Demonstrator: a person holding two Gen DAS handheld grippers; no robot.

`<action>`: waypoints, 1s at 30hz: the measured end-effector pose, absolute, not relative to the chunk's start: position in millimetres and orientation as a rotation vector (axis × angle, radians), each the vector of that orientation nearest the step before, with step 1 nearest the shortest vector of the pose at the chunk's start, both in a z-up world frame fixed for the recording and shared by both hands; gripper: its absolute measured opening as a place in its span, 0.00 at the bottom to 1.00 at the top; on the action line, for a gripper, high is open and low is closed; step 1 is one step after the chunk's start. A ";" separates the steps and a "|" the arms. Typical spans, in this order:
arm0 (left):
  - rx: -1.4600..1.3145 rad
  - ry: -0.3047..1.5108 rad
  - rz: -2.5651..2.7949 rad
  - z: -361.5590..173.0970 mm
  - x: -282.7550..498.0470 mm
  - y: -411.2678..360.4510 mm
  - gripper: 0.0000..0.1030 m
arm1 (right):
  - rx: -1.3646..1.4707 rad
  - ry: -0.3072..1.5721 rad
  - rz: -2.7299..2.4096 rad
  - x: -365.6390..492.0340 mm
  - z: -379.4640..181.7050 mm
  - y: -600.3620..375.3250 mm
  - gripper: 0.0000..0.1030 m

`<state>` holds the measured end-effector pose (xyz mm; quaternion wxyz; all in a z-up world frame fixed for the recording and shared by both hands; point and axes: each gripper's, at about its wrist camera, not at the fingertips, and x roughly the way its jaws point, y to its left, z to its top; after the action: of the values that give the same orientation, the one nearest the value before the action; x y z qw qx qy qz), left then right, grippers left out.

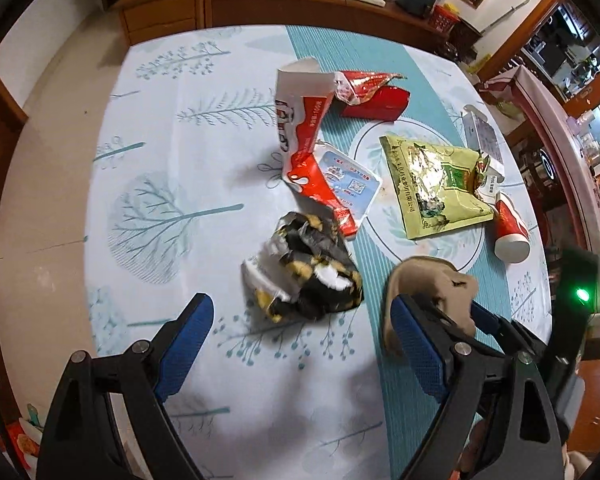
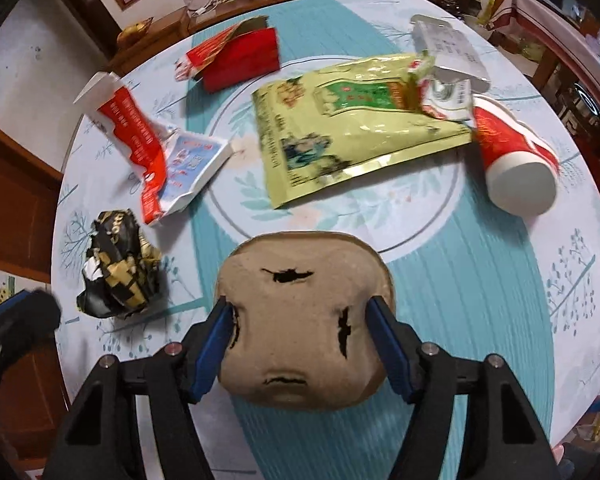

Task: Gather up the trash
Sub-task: 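Grasp the black-gold crumpled wrapper with the left tool while the right tool grasps the brown cup holder, then lift the wrapper with the left tool while the right tool lifts the cup holder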

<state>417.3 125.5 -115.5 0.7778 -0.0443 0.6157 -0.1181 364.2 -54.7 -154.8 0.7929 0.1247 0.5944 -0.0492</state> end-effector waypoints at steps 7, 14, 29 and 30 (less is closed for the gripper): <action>-0.083 1.413 -0.264 -147.8 443.0 105.1 0.86 | 0.344 1.249 -0.147 349.9 -140.8 -87.8 0.65; -0.054 1.435 -0.234 -164.1 451.4 101.5 0.64 | 0.372 1.260 -0.158 335.8 -131.6 -102.9 0.65; -0.066 1.424 -0.244 -139.0 394.9 114.6 0.47 | 0.386 1.236 -0.072 294.5 -111.1 -103.6 0.65; -0.058 1.415 -0.253 -133.3 386.5 111.8 0.47 | 0.386 1.233 -0.068 292.2 -109.4 -104.5 0.65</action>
<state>386.5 111.8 -133.3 0.7521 -0.0265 0.6482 -0.1158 292.2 -104.5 -109.4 0.7980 0.1800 0.5742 -0.0317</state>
